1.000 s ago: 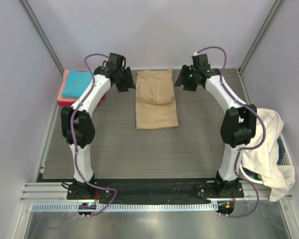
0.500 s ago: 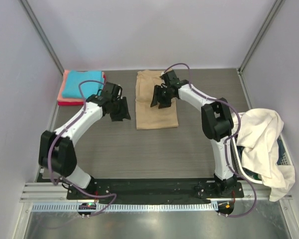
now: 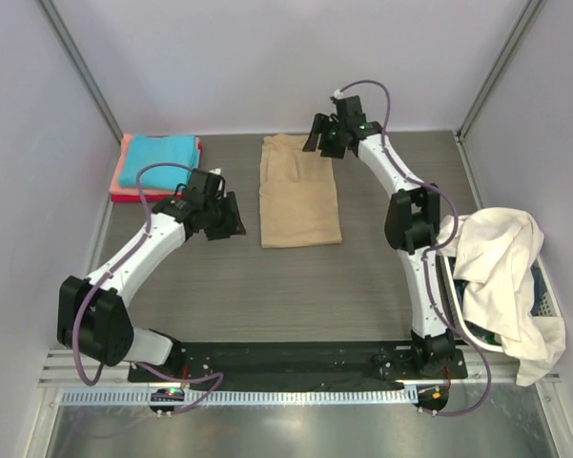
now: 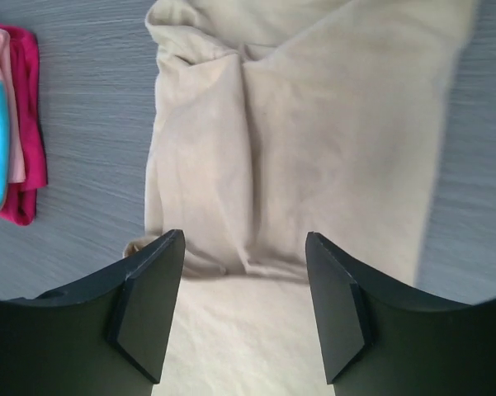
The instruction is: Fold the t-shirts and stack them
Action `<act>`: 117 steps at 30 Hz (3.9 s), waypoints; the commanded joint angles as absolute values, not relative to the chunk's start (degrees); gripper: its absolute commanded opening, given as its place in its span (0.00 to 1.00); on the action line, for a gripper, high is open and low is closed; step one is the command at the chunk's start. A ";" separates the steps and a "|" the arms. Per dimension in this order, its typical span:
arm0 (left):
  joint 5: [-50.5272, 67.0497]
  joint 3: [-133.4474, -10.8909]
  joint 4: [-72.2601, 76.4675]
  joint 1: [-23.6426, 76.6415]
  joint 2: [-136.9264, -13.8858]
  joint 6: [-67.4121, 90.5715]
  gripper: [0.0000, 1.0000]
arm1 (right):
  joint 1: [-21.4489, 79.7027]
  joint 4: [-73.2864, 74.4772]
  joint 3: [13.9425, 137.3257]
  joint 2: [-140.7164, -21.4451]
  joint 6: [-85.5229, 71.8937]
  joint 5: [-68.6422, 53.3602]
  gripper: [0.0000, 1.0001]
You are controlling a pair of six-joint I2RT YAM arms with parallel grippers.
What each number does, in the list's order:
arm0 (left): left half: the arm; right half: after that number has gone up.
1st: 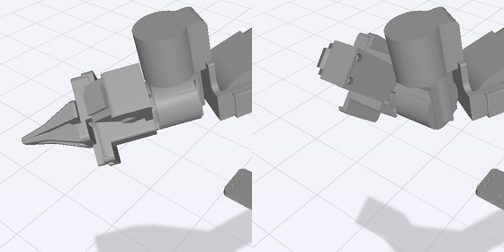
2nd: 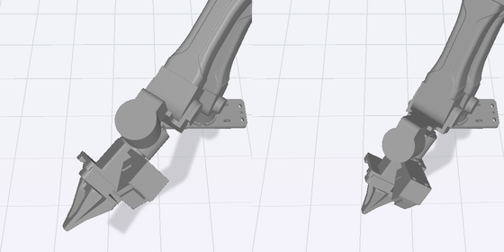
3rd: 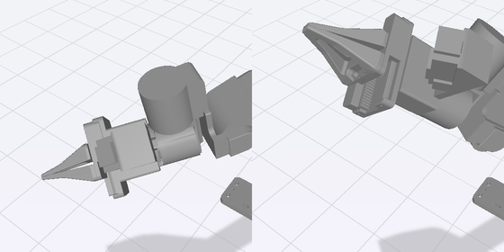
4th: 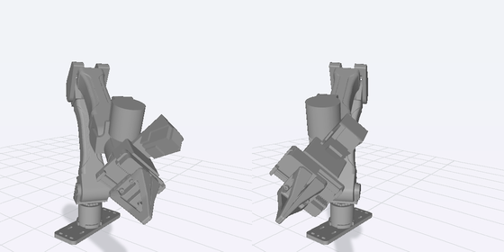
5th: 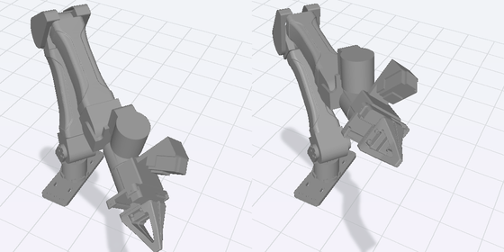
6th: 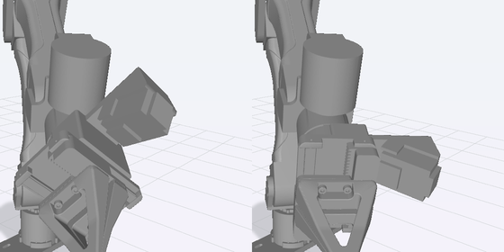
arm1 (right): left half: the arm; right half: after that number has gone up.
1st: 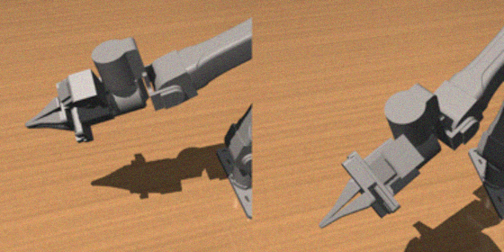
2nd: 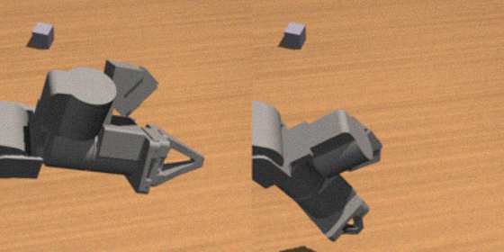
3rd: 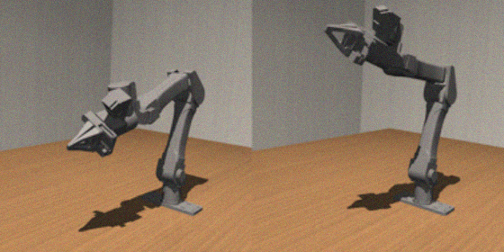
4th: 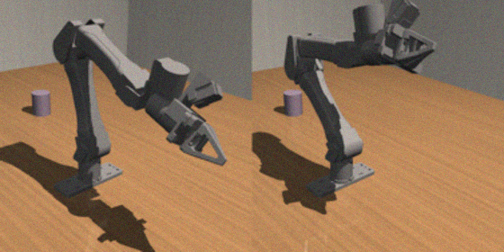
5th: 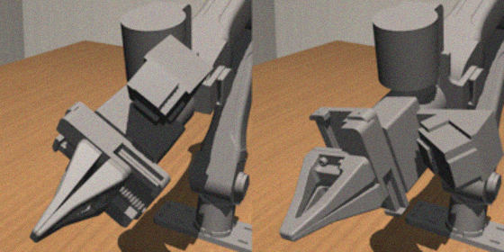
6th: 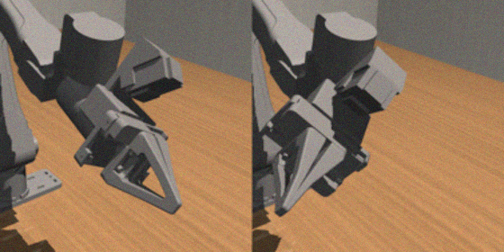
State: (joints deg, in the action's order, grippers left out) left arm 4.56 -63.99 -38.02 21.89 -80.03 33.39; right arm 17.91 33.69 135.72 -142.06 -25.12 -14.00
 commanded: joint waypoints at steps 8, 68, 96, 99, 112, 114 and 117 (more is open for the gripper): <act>10.81 -56.87 -20.49 22.32 -84.90 39.37 0.56 | 18.19 25.75 84.70 -104.60 -25.75 -10.63 0.70; 1.32 -46.41 -10.09 30.67 -83.51 47.46 0.00 | 16.79 15.99 52.12 -91.33 -27.86 -20.92 0.01; -13.97 -57.02 -51.07 42.46 -53.95 51.07 0.00 | 18.72 46.67 63.27 -67.47 -27.34 -13.54 0.01; -13.45 -60.80 -50.80 39.47 -59.40 48.26 0.00 | 18.72 46.58 68.89 -72.32 -26.02 -12.13 0.01; -2.03 -71.45 -41.75 23.65 -81.20 36.83 0.00 | 16.97 44.30 87.17 -96.49 -21.71 -10.63 0.01; -0.54 -73.81 -41.40 22.15 -84.10 35.95 0.00 | 16.44 44.21 89.29 -100.26 -21.36 -10.72 0.01; 2.09 -76.28 -39.73 20.13 -89.02 34.63 0.00 | 15.82 44.03 93.85 -104.57 -21.44 -10.81 0.01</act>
State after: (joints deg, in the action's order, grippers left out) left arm 1.83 -73.12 -38.94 22.98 -86.85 39.44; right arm 18.20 44.49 88.88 -102.32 -23.83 -16.10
